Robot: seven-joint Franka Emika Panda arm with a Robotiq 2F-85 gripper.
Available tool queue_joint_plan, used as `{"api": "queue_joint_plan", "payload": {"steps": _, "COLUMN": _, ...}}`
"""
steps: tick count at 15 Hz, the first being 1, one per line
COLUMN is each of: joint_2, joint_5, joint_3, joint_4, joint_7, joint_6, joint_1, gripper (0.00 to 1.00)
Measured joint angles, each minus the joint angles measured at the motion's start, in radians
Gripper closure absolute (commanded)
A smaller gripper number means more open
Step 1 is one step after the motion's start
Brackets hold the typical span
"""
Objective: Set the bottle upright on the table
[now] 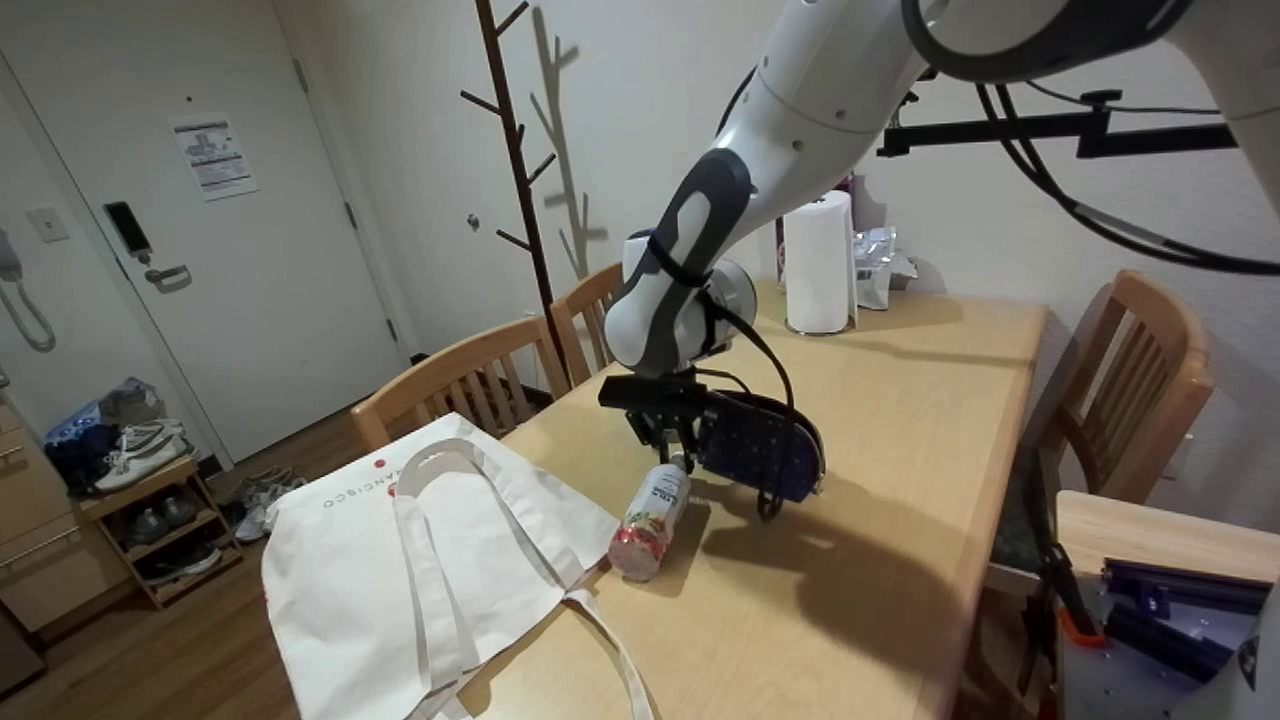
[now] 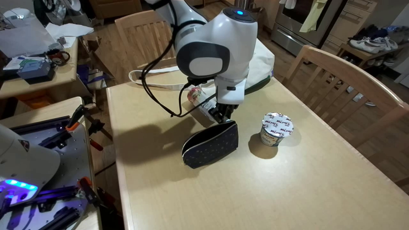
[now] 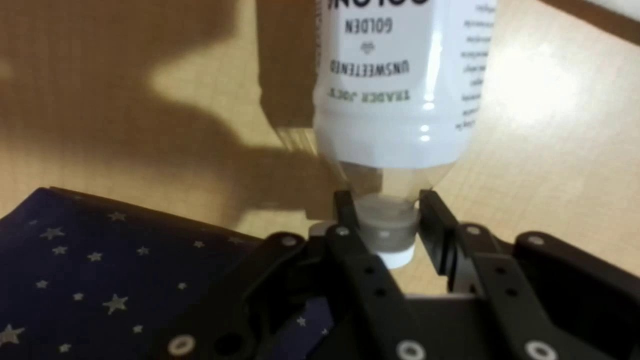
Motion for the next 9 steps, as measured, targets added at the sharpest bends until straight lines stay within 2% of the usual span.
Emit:
{"api": "queue_joint_plan", "payload": {"steps": 3, "joint_2": -0.003, "joint_5": -0.057, "joint_3": -0.045, "joint_4": 0.007, "joint_7": 0.005, "joint_6": 0.0, "joint_1": 0.033, "gripper": 0.89}}
{"api": "queue_joint_plan", "payload": {"steps": 9, "joint_2": -0.043, "joint_5": -0.455, "joint_3": -0.261, "joint_4": 0.047, "joint_7": 0.208, "joint_6": -0.001, "joint_1": 0.241, "gripper": 0.89}}
